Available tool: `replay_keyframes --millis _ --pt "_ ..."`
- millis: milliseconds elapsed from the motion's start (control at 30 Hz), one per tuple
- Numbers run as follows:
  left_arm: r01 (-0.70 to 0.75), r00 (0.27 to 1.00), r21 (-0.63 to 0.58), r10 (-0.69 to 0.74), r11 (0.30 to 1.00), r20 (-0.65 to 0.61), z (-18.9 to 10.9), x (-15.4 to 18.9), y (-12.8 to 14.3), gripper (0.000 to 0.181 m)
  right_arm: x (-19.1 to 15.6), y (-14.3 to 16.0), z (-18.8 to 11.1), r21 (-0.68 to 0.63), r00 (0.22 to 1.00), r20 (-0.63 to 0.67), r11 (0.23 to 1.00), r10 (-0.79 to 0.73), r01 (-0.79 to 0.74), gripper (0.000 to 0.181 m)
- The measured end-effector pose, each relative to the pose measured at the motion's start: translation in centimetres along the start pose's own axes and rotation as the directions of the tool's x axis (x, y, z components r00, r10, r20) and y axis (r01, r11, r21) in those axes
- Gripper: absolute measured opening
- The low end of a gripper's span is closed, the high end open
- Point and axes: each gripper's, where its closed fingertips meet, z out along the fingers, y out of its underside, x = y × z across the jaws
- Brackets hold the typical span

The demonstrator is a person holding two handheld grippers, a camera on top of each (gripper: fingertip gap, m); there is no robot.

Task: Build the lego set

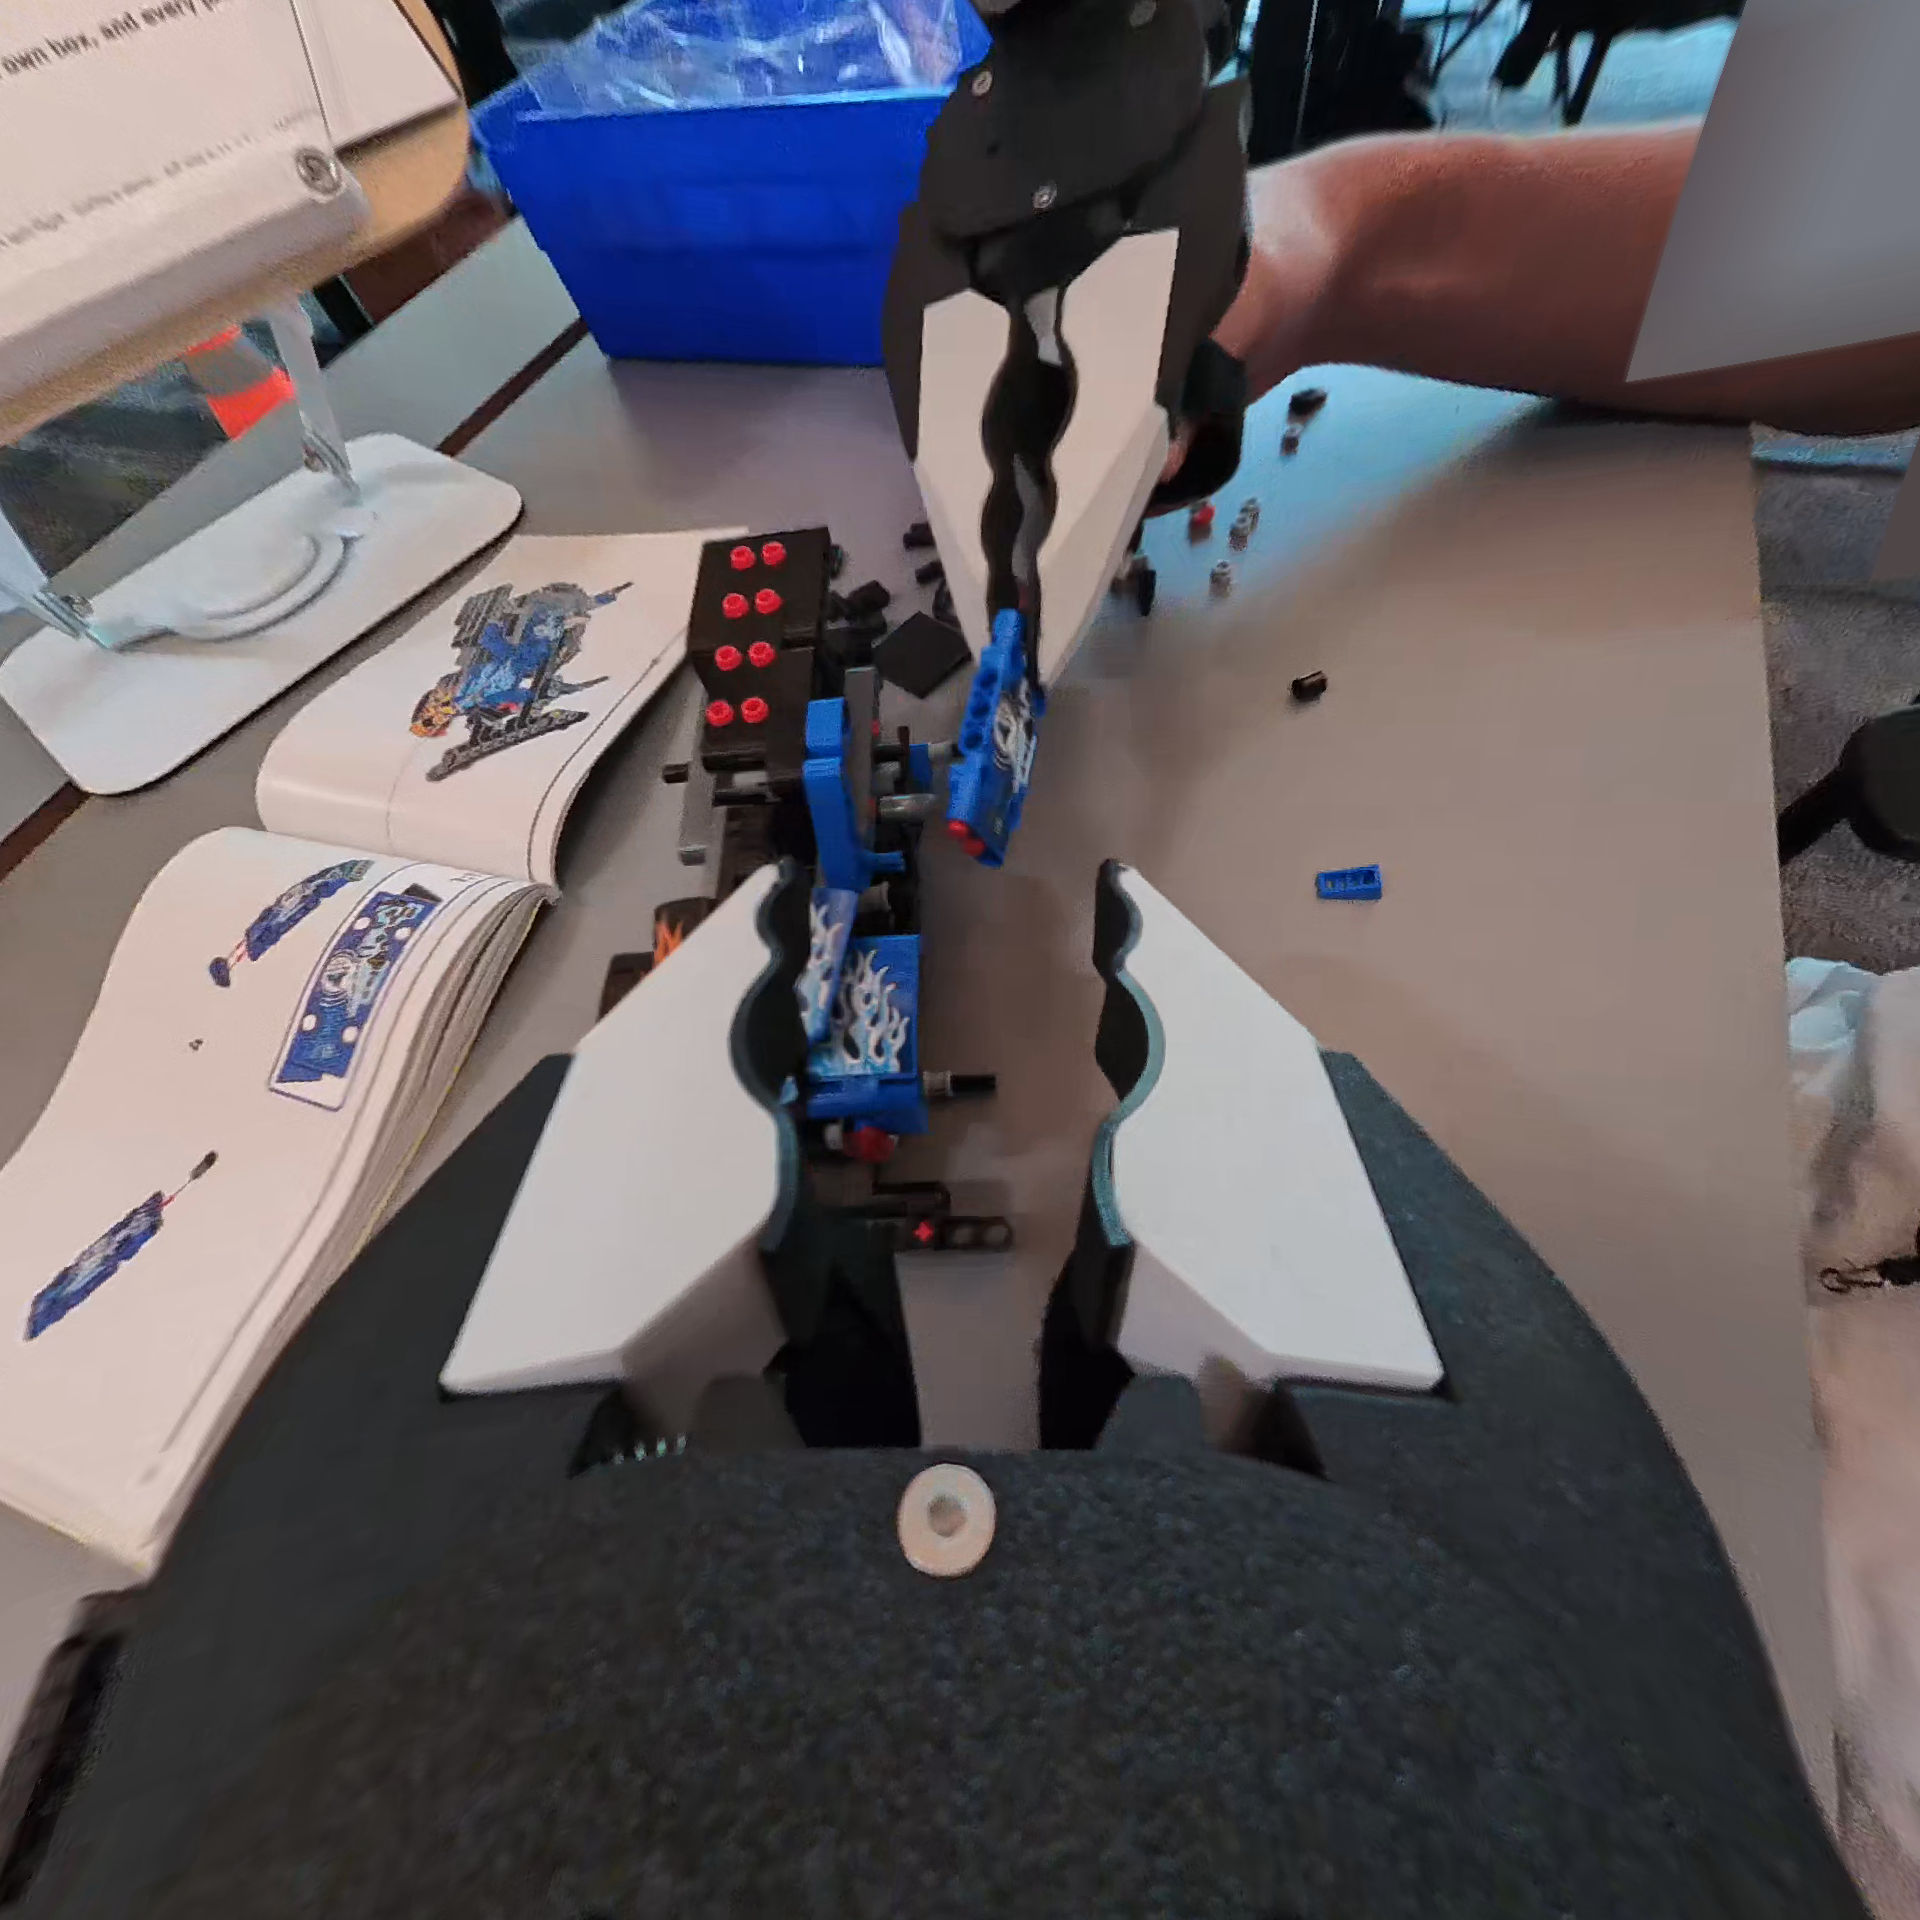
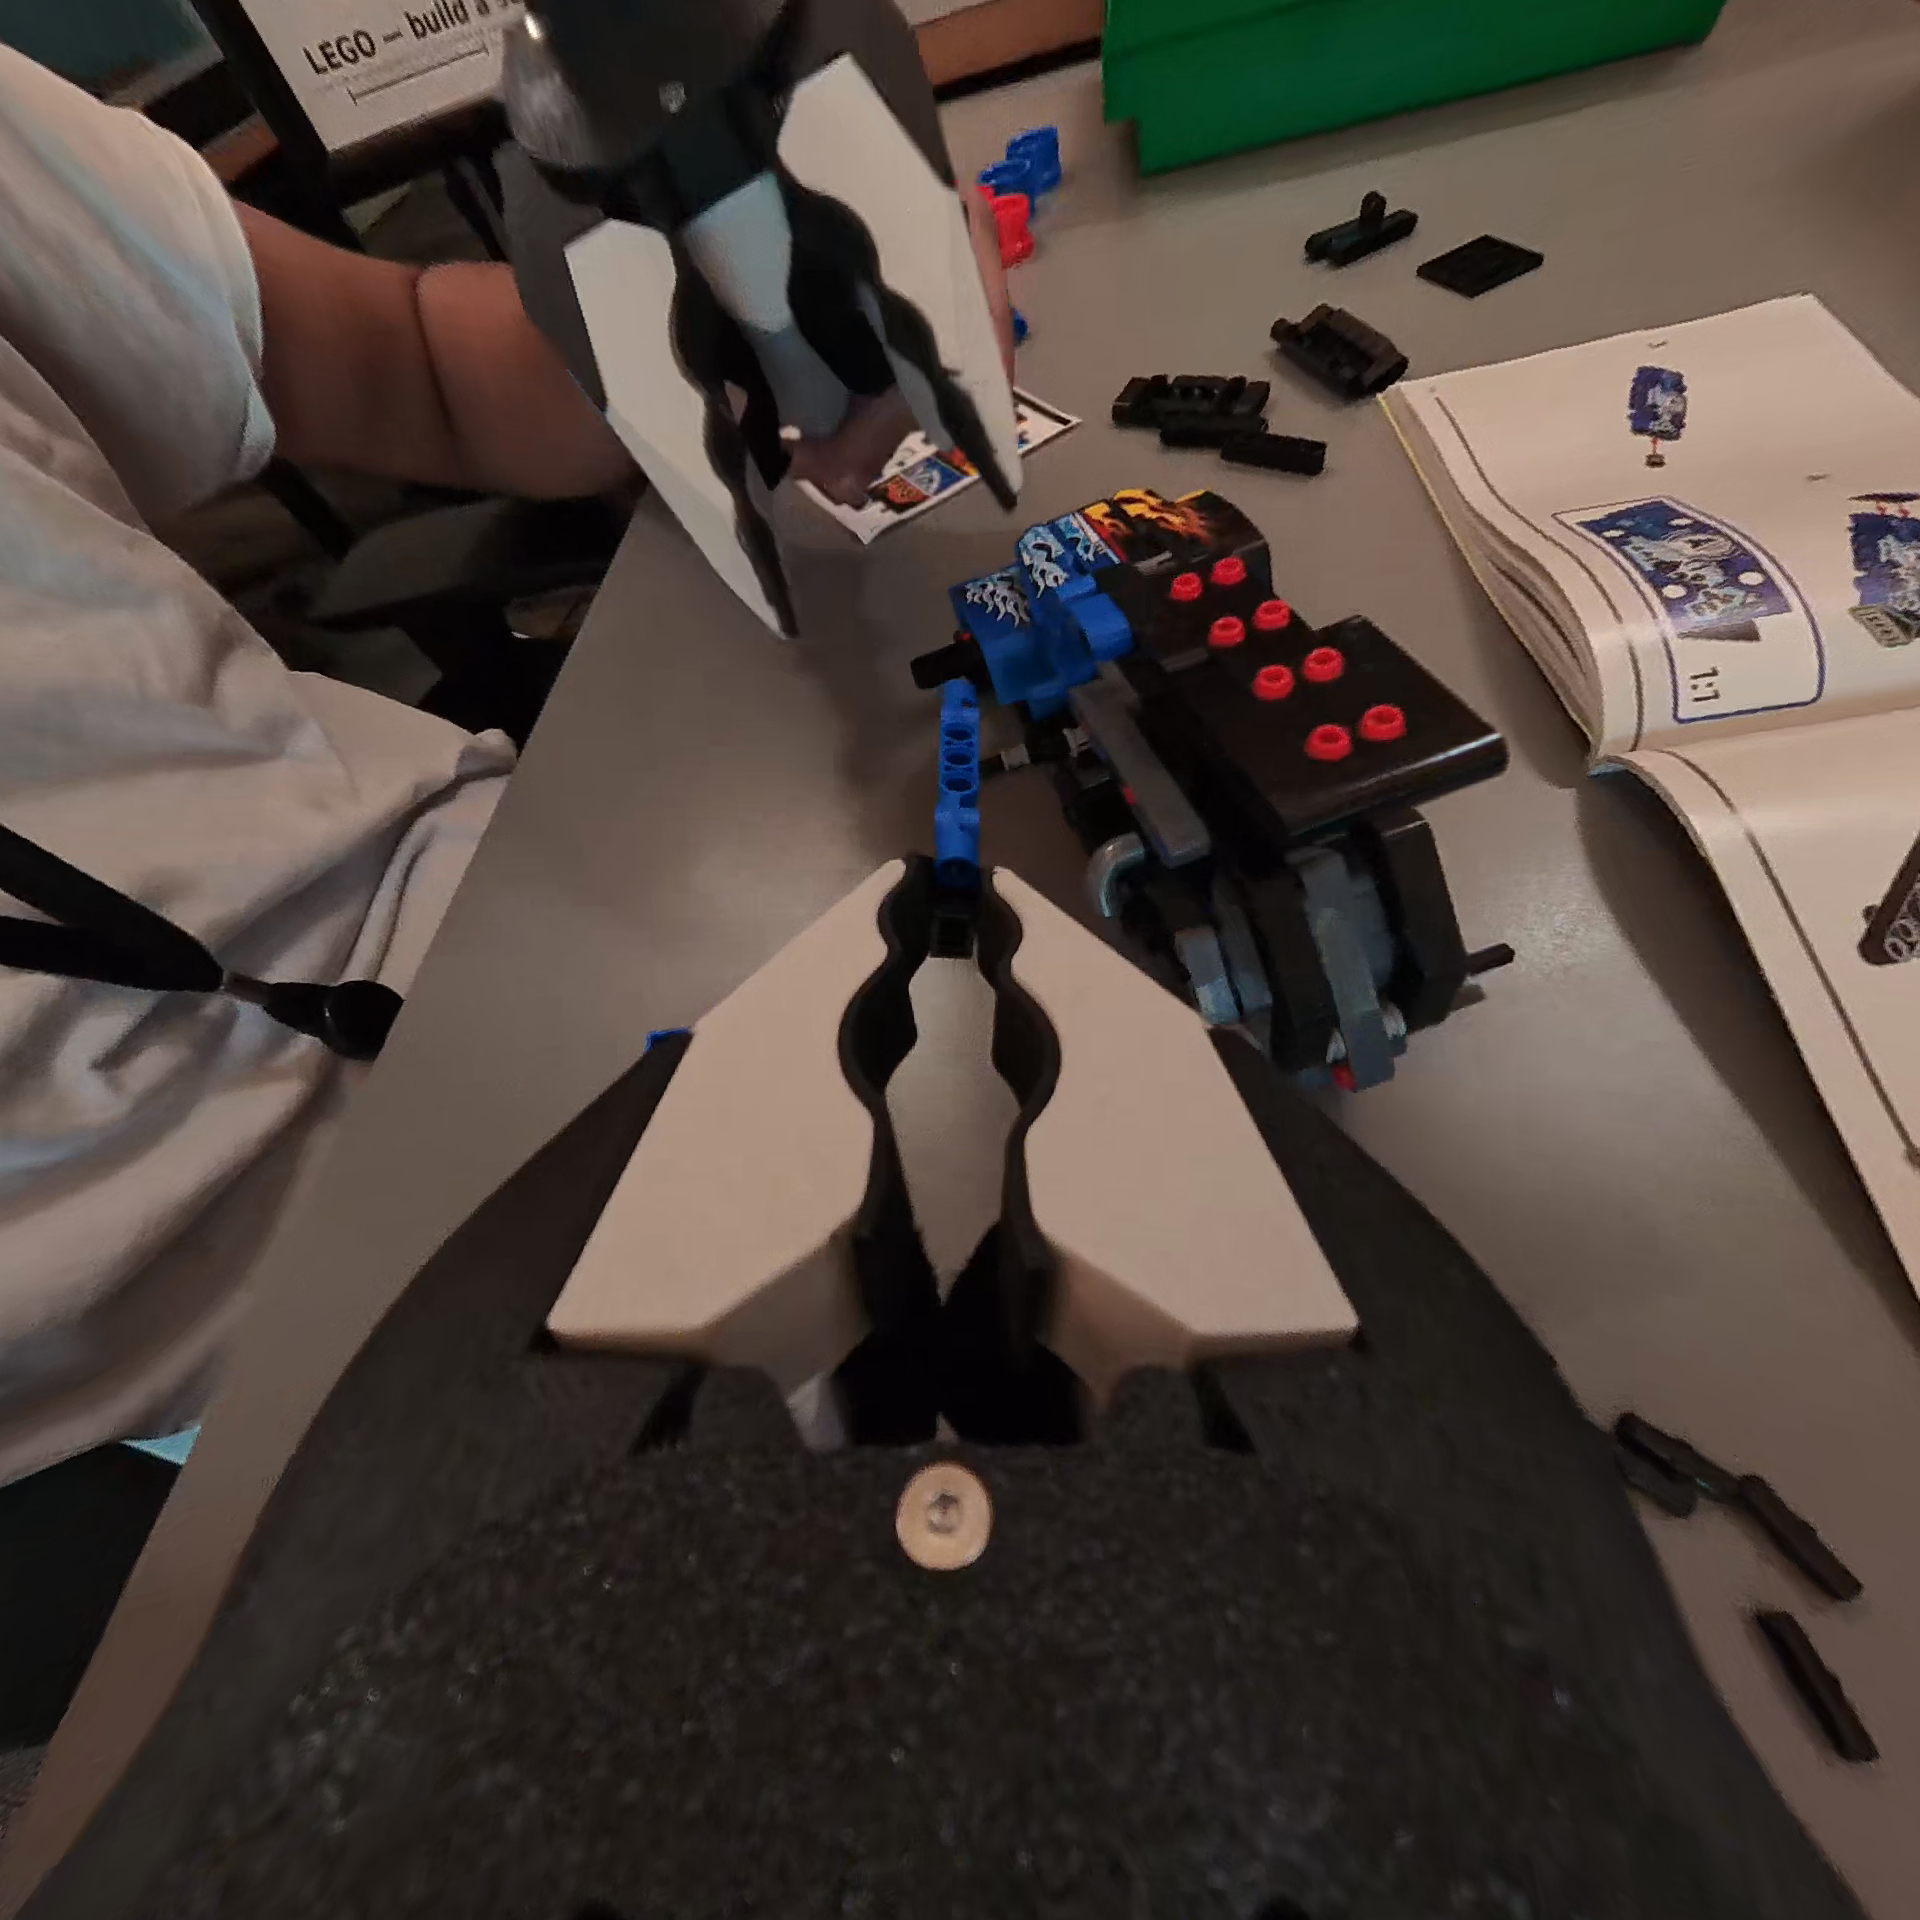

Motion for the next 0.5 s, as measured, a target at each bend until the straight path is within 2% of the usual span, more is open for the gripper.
replay_keyframes --millis 133,267,500 --pt "-0.036 0.999 -0.108 0.035 0.993 -0.012 0.6 -0.7 -0.3 0.055 -0.4 -0.1 1.5 -0.011 1.0 0.02 1.0 -0.012 0.012 0.007" --pt "-0.041 0.999 -0.186 0.039 0.982 -0.015 1.9 -1.3 0.9 0.055 -0.1 0.3 2.0 -0.023 1.0 0.016 1.0 -0.006 0.006 0.007" --pt "-0.074 0.997 -0.215 0.076 0.974 0.001 2.7 -2.6 1.5 0.055 1.0 0.2 1.6 0.004 1.0 -0.005 1.0 0.023 -0.023 0.007"
